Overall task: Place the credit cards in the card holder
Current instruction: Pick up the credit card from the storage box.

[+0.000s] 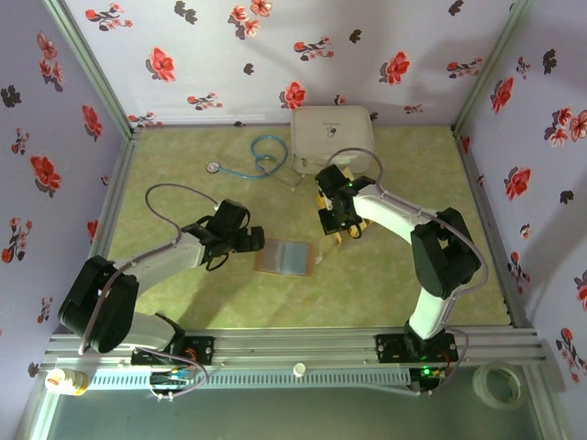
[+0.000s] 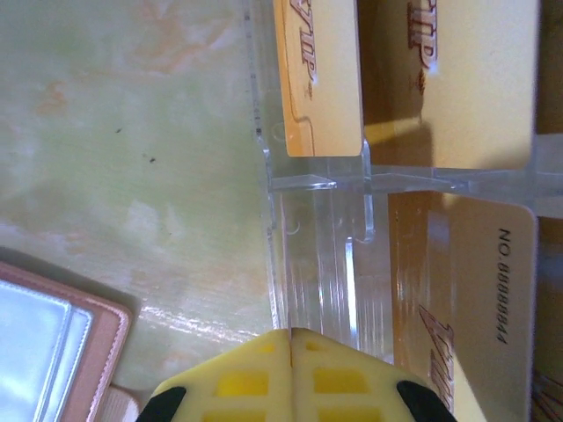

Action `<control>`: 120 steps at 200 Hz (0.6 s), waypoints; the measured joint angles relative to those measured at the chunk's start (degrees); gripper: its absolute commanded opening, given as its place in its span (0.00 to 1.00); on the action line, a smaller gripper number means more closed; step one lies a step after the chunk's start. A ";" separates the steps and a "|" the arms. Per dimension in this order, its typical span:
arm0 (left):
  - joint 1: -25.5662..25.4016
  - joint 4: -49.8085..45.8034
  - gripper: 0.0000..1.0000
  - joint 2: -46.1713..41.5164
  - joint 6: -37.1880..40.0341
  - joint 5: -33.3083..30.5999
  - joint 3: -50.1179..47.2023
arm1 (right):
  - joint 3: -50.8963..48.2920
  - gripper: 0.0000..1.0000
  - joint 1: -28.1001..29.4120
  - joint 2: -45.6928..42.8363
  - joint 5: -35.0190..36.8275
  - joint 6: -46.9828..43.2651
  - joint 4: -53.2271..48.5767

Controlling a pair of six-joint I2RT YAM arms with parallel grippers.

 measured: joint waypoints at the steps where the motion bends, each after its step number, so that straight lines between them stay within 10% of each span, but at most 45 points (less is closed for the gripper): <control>1: 0.00 0.02 1.00 0.00 0.02 0.00 0.00 | 0.04 0.00 0.00 -0.15 -0.07 -0.02 -0.13; 120: -1.18 2.40 1.00 1.16 0.46 6.49 0.09 | -5.18 0.00 0.00 -16.26 -7.32 6.29 4.11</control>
